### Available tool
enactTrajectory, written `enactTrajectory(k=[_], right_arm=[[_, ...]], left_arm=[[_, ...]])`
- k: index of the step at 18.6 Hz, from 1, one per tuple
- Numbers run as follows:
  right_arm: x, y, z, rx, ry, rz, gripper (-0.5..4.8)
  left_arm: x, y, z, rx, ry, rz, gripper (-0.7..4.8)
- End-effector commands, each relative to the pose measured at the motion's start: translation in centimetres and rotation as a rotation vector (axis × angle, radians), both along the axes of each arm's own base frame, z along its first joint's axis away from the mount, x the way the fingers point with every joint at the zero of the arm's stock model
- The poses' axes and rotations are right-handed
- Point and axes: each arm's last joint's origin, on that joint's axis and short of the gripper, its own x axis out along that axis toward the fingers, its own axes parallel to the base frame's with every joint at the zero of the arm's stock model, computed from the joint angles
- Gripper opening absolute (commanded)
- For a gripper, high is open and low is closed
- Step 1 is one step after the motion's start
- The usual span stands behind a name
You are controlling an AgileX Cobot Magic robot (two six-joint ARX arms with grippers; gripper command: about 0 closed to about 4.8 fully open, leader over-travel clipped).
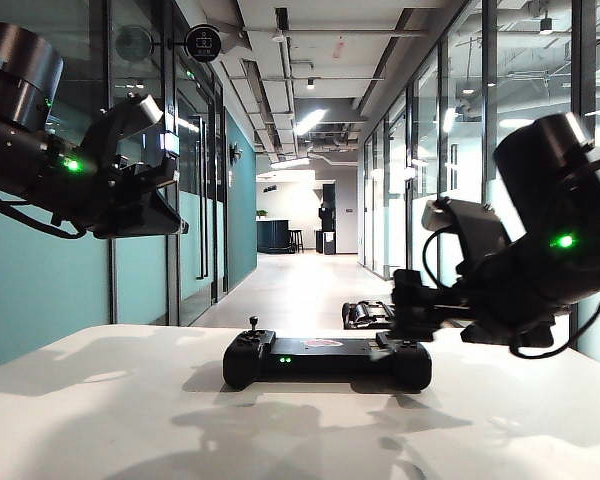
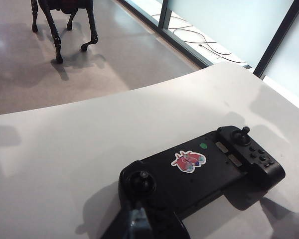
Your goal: Push the left joystick on the remote control sitting on the white table forward to make the robot dog walk in a straight line until it approaches the door.
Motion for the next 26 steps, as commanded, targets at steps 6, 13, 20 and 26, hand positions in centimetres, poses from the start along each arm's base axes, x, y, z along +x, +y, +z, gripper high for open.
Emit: enactTrajectory(k=[6,13,20,26], right_arm=[[2.6,1.2,-0.8,0.031,0.014,-0.014,4.35],[4.4,2.0,-2.2,0.008,0.068,-0.013,4.34],[4.9,1.7,-2.6,0.001,0.086,-0.028,4.30],[5.9,1.9,-2.7,0.017,0.082,-0.010,4.30]], left_arm=[[0.1,0.0,0.2,-0.003,-0.019,-0.009,-0.06],[0.0,-0.1,0.2,-0.008,-0.018,-0.026,-0.06],[0.0,-0.1,0.2,-0.008,-0.017,-0.026,-0.06],[0.0,-0.1,0.2,-0.008,-0.017,-0.026,-0.06]])
